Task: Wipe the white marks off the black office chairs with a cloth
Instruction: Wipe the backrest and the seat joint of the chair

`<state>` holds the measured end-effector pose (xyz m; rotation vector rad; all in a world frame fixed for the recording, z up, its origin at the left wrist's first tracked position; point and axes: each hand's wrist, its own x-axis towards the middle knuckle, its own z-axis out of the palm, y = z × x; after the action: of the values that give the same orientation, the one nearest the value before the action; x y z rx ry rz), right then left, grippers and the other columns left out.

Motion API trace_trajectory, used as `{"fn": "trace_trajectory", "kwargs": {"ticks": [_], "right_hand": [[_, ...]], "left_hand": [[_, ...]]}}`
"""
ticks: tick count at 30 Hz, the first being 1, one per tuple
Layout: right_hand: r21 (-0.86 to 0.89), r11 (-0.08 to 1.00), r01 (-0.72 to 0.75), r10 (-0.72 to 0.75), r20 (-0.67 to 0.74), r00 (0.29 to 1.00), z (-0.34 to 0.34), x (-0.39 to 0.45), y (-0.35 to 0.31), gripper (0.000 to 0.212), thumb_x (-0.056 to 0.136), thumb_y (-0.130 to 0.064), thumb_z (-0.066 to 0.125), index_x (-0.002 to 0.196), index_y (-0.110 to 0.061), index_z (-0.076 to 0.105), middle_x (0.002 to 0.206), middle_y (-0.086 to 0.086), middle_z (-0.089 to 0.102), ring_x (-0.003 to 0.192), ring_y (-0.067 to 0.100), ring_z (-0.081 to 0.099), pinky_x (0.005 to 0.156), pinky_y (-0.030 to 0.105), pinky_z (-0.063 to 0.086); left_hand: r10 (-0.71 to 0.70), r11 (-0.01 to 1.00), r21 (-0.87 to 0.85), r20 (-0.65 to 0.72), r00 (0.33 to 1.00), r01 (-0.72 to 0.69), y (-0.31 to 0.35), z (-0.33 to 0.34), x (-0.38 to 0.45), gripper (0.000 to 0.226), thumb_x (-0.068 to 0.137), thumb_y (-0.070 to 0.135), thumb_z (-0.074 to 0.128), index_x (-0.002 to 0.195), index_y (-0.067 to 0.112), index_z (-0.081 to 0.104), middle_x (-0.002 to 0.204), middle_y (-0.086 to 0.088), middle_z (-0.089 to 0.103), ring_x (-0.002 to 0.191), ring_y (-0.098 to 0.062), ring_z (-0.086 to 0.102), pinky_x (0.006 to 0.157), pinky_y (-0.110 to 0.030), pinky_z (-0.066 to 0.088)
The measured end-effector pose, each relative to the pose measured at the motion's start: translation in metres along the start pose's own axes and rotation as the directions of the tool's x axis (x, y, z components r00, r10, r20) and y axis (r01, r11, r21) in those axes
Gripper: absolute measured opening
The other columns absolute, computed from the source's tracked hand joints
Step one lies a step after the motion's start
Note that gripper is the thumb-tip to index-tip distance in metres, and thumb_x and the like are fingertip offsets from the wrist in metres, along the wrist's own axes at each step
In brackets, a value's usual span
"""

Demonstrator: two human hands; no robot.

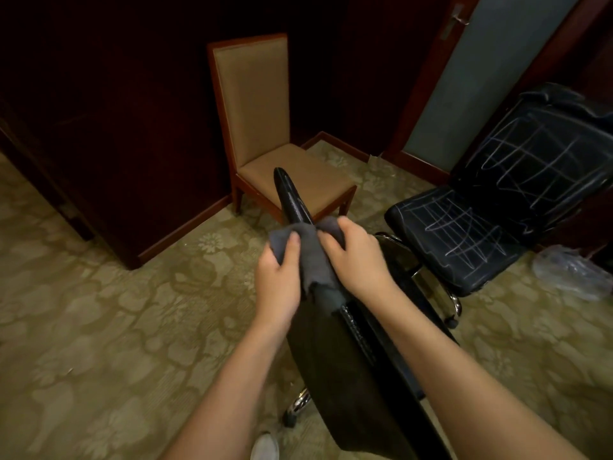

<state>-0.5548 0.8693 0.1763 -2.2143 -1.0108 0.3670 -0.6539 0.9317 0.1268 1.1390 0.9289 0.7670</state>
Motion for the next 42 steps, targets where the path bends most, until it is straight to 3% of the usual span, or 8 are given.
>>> {"fn": "trace_trajectory", "kwargs": {"ticks": [3,8,12,21,30,35,39,42], "right_hand": [[-0.01,1.0,-0.004,0.004,0.001,1.0,0.013,0.015,-0.003,0.016,0.099,-0.041,0.049,0.107,-0.028,0.057,0.094,-0.002,0.065,0.088,0.019,0.064,0.084,0.047,0.055],[0.041,0.999,0.006,-0.009,0.076,0.997,-0.014,-0.038,0.01,0.04,0.088,-0.054,0.042,0.112,-0.027,0.059,0.099,-0.006,0.067,0.091,0.008,0.065,0.084,0.041,0.056],[0.01,1.0,-0.008,0.006,0.14,0.99,-0.02,-0.052,0.011,0.028,0.092,-0.047,0.048,0.107,-0.026,0.06,0.093,-0.009,0.066,0.083,0.001,0.064,0.077,0.035,0.057],[0.041,0.999,-0.033,0.032,0.015,0.999,0.02,0.045,-0.018,0.023,0.1,-0.037,0.052,0.113,-0.022,0.063,0.1,0.0,0.068,0.095,0.02,0.065,0.089,0.046,0.053],[0.032,0.999,0.044,-0.046,0.093,0.995,-0.013,-0.029,0.009,0.013,0.1,-0.028,0.054,0.111,-0.027,0.062,0.091,-0.012,0.065,0.085,-0.006,0.062,0.073,0.013,0.05],[-0.037,0.999,0.036,-0.03,0.16,0.987,-0.016,-0.026,0.002,0.017,0.099,-0.034,0.053,0.11,-0.026,0.063,0.093,-0.011,0.066,0.084,-0.002,0.064,0.074,0.022,0.055],[-0.111,0.992,0.059,-0.048,0.104,0.993,0.012,0.034,-0.011,0.022,0.1,-0.037,0.05,0.112,-0.024,0.062,0.104,0.0,0.068,0.098,0.021,0.065,0.088,0.043,0.052],[-0.092,0.995,0.026,-0.017,0.096,0.995,0.029,0.061,-0.019,0.022,0.1,-0.037,0.05,0.114,-0.025,0.061,0.106,0.005,0.069,0.102,0.026,0.064,0.09,0.043,0.051]], "left_hand": [[0.024,0.998,0.06,-0.051,0.998,-0.021,-0.002,-0.001,0.015,0.03,0.1,0.04,0.054,0.122,0.022,0.064,0.11,0.005,0.073,0.104,-0.01,0.069,0.096,-0.04,0.055],[0.023,1.0,0.006,0.092,0.995,-0.024,-0.015,-0.005,-0.031,0.041,0.091,0.048,0.054,0.12,0.021,0.065,0.108,0.005,0.074,0.104,-0.008,0.069,0.093,-0.033,0.055],[0.054,0.998,-0.043,0.134,0.99,-0.049,-0.018,-0.009,-0.051,0.037,0.086,0.048,0.054,0.113,0.024,0.065,0.103,0.01,0.075,0.102,-0.006,0.07,0.08,-0.019,0.054],[-0.006,1.0,-0.014,-0.045,0.999,0.005,0.001,-0.005,0.044,0.032,0.101,0.039,0.054,0.127,0.021,0.063,0.115,0.005,0.072,0.104,-0.008,0.068,0.096,-0.039,0.056],[0.074,0.996,-0.06,0.142,0.987,-0.066,-0.016,-0.009,-0.023,0.043,0.091,0.046,0.055,0.12,0.014,0.063,0.111,-0.001,0.073,0.109,-0.014,0.069,0.096,-0.041,0.054],[0.063,0.998,-0.025,0.172,0.983,-0.059,-0.008,-0.017,-0.027,0.028,0.087,0.048,0.057,0.107,0.029,0.064,0.102,0.01,0.074,0.101,-0.005,0.07,0.085,-0.028,0.056],[0.004,0.999,-0.041,-0.009,1.0,-0.005,0.004,-0.014,0.028,0.023,0.098,0.037,0.058,0.117,0.025,0.064,0.11,0.005,0.073,0.106,-0.01,0.069,0.089,-0.028,0.055],[0.031,0.999,-0.007,-0.075,0.997,-0.031,0.011,-0.015,0.05,0.031,0.101,0.036,0.055,0.126,0.02,0.063,0.111,0.007,0.071,0.105,-0.006,0.067,0.076,-0.014,0.052]]}}
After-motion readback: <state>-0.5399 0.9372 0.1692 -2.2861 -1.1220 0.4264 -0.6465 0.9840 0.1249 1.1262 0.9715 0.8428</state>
